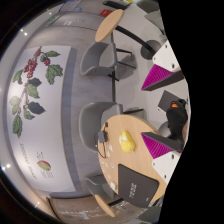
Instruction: Arrange mouse
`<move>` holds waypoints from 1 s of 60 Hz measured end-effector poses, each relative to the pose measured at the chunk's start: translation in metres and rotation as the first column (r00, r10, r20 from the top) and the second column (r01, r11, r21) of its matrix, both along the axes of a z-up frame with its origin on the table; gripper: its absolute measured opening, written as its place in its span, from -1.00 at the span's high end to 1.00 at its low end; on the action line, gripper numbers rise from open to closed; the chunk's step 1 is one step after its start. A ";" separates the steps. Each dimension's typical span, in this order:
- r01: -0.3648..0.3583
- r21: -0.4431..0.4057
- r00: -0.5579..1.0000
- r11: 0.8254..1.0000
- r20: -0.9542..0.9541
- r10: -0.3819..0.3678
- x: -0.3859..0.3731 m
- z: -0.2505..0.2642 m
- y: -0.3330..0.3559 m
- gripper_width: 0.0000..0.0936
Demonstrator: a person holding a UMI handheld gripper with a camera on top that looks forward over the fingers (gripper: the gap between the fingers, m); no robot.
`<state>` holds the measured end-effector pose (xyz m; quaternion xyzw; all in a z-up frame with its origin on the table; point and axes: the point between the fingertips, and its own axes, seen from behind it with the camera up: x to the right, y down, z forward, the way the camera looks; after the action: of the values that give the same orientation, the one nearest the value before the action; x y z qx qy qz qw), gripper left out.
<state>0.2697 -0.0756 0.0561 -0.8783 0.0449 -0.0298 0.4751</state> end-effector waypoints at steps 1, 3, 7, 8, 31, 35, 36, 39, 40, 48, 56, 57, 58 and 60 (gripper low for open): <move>-0.006 -0.005 1.000 1.000 0.008 0.006 0.001 -0.001 0.000 -0.83; -0.011 -0.014 1.000 1.000 0.020 0.011 0.005 -0.001 0.000 -0.84; -0.006 -0.037 0.999 0.999 0.037 0.007 0.015 -0.003 0.002 -0.84; 0.003 -0.043 0.999 0.999 0.039 -0.001 0.006 -0.001 0.014 -0.83; -0.229 -0.124 0.973 0.965 -0.057 0.224 -0.094 -0.052 0.073 -0.81; -0.278 -0.135 0.960 0.951 -0.066 0.272 -0.114 -0.062 0.082 -0.82; -0.286 -0.140 0.958 0.948 -0.068 0.279 -0.118 -0.065 0.084 -0.82; -0.293 -0.154 0.956 0.944 -0.066 0.286 -0.127 -0.073 0.093 -0.82; -0.293 -0.145 0.956 0.945 -0.054 0.288 -0.128 -0.072 0.099 -0.82; -0.268 -0.164 0.963 0.949 -0.025 0.268 -0.133 -0.075 0.131 -0.80; -0.258 -0.182 0.966 0.949 -0.022 0.258 -0.145 -0.075 0.161 -0.76; -0.259 -0.182 0.966 0.949 -0.023 0.259 -0.146 -0.075 0.164 -0.74; -0.258 -0.182 0.966 0.949 -0.022 0.258 -0.147 -0.076 0.167 -0.72; -0.255 -0.182 0.967 0.949 -0.023 0.256 -0.149 -0.076 0.172 -0.60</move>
<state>0.1205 0.0965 -0.0195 -0.9168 -0.0724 0.0274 0.3918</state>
